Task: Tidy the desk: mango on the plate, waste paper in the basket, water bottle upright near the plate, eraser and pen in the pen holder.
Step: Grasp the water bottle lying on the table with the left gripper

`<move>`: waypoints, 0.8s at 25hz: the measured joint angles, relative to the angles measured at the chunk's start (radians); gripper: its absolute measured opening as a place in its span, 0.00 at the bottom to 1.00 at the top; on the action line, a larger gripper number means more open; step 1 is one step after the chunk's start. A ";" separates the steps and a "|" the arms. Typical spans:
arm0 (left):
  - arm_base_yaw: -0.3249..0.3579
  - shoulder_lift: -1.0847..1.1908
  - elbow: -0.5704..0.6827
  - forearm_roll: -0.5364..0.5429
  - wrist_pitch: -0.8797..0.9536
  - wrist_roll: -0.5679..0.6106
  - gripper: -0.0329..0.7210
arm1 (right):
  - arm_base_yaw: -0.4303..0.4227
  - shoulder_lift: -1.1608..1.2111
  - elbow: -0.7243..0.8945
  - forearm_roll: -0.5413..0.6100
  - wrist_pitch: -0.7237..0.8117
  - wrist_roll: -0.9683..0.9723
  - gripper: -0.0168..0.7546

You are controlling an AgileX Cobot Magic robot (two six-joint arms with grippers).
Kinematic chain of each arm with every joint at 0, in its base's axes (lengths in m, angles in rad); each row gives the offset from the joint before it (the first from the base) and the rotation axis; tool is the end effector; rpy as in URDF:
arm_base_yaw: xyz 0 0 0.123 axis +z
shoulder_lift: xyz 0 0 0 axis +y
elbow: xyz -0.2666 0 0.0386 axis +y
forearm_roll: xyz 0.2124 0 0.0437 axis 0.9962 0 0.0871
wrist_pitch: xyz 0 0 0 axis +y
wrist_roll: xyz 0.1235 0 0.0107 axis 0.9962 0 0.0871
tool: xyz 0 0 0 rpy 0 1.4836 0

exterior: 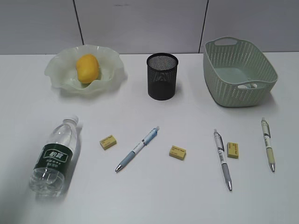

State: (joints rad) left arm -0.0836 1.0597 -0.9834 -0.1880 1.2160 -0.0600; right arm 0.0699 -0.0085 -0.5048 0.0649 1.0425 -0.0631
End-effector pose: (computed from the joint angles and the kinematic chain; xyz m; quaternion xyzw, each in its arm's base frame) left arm 0.1602 -0.0352 0.2880 -0.0045 0.9791 -0.1052 0.1739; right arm 0.0080 0.0075 0.2488 -0.0573 0.8425 0.0342 0.5345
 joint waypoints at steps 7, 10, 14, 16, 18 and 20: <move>-0.103 0.319 -0.150 0.035 -0.001 -0.054 0.90 | 0.000 0.000 0.000 0.000 0.000 0.000 0.68; -0.179 0.452 -0.189 0.101 -0.001 -0.117 0.91 | 0.000 0.000 0.000 0.000 0.000 0.000 0.68; -0.237 0.594 -0.212 0.113 -0.039 -0.149 0.91 | 0.000 0.000 0.000 0.000 0.000 0.000 0.68; -0.250 0.654 -0.213 0.113 -0.084 -0.158 0.91 | 0.000 0.000 0.000 0.000 0.000 0.000 0.68; -0.259 0.699 -0.214 0.118 -0.118 -0.173 0.91 | 0.000 0.000 0.000 0.000 0.000 0.000 0.68; -0.268 0.738 -0.214 0.121 -0.155 -0.182 0.91 | 0.000 0.000 0.000 0.000 0.000 0.000 0.68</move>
State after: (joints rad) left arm -0.3512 1.7976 -1.1974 -0.0666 1.0609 -0.2425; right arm 0.0699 -0.0085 -0.5048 0.0649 1.0425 -0.0631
